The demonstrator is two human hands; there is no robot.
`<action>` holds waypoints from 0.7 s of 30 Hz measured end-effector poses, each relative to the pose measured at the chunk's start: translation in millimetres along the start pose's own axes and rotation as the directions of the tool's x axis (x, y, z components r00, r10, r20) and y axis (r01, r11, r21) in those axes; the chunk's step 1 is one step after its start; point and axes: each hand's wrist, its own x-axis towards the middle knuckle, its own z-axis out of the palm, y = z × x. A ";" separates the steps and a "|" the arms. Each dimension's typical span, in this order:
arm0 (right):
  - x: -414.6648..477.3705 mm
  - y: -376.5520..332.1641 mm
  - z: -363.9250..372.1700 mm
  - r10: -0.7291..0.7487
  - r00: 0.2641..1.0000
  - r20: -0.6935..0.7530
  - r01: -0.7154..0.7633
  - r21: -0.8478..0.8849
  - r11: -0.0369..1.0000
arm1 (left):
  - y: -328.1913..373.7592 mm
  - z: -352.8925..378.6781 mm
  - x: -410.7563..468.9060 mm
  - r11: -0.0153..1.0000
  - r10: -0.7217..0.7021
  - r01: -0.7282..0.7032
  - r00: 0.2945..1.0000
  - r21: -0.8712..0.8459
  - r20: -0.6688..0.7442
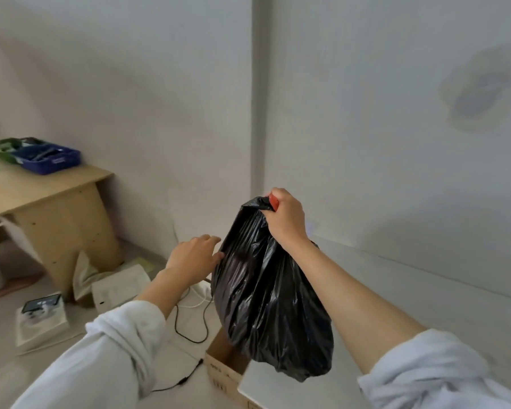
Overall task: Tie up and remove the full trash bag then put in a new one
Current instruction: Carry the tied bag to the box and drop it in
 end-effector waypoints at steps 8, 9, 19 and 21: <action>44.5 -30.3 118.1 0.001 1.000 -0.030 -0.001 0.006 1.000 | -121.9 -0.5 34.0 0.999 -0.047 0.047 0.999 -0.022 0.013; 43.8 -30.6 129.9 0.010 0.999 -0.031 -0.010 0.017 1.000 | -131.5 2.1 36.6 0.998 -0.052 0.053 0.999 -0.029 0.016; 28.6 48.2 264.9 0.157 0.986 -0.055 -0.151 0.085 0.985 | -187.2 126.7 82.2 0.994 -0.061 0.068 0.996 -0.089 0.071; 21.9 79.8 298.0 0.157 0.986 -0.063 -0.151 0.091 0.984 | -196.8 174.9 92.7 0.989 -0.050 0.061 0.995 -0.137 0.088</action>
